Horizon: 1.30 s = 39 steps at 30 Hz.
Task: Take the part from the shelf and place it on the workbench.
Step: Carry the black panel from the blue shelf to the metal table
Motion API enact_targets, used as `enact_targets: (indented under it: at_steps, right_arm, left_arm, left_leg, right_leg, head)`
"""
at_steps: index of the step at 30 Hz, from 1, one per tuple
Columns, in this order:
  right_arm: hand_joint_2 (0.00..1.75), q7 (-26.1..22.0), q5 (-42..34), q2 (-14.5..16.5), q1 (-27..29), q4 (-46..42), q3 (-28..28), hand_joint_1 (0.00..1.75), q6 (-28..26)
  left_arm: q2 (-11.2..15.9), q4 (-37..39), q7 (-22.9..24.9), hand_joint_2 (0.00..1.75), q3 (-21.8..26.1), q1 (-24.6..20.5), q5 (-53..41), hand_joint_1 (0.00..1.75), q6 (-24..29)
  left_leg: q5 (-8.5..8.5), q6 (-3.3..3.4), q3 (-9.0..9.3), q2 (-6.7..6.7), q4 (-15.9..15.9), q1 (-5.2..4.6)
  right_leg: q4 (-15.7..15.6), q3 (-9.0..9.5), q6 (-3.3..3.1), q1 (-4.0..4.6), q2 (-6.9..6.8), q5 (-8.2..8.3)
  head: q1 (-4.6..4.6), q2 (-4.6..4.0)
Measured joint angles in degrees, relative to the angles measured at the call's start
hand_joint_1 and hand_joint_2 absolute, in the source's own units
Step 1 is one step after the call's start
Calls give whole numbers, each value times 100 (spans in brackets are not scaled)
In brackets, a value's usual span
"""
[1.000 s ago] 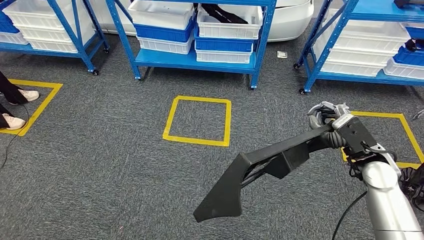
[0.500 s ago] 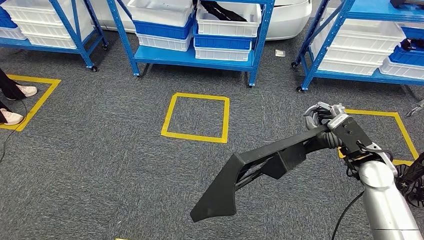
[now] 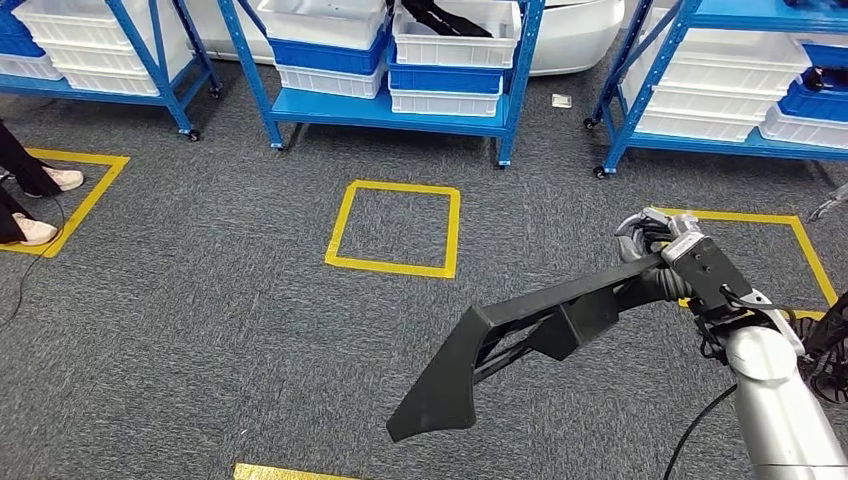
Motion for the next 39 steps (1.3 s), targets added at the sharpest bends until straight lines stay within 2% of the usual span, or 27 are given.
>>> enact_targets:
  at_steps: [2,3,7,13,19,28,34,39]
  right_arm:
    - [175,4,-12,-19,86,-59,-24,175,-13]
    - [175,8,-12,-28,130,-92,-38,175,-19]
    - [175,63,42,-16,270,-205,-114,175,-64]
    - [175,169,97,20,96,-201,-138,175,-3]
    - [175,196,184,19,-118,-140,-164,175,57]
    - [175,223,224,18,-282,-64,-159,175,100]
    - [175,315,125,-80,-604,125,-77,175,185]
    - [175,344,198,-151,-796,337,13,175,126]
  left_arm:
    - [3,0,0,0,0,4,-27,0,-23]
    - [4,0,0,0,0,6,-32,0,-32]
    - [6,0,11,0,0,6,-45,0,-63]
    - [7,0,-4,0,3,1,-35,0,-152]
    - [4,0,99,0,5,0,-37,0,-82]
    - [10,0,298,0,35,0,-55,0,176]
    - [70,0,645,0,57,0,-241,0,773]
    - [154,0,564,0,98,-1,-236,0,602]
  left_leg:
    - [23,94,-17,-2,-5,14]
    - [59,105,-20,-3,-14,21]
    - [129,16,-37,-7,-55,40]
    - [144,-12,-43,-6,-68,41]
    - [142,-92,-65,-6,-73,37]
    - [144,-90,-82,-9,-64,-8]
    - [149,-83,-98,-8,-58,-15]
    - [151,-80,-118,-23,-53,-15]
  right_leg:
    - [-2,-9,-41,5,0,26]
    - [1,-16,-61,20,0,38]
    - [13,-26,-107,52,0,68]
    - [22,-49,-113,75,0,71]
    - [24,-66,-113,82,-6,69]
    - [24,-76,-96,67,-10,80]
    - [24,-98,-80,65,-9,90]
    - [23,-120,-72,63,-15,94]
  head:
    - [-11,0]
    - [-16,0]
    - [-17,0]
    - [-19,0]
    - [-16,0]
    - [-15,0]
    - [-17,0]
    - [-15,0]
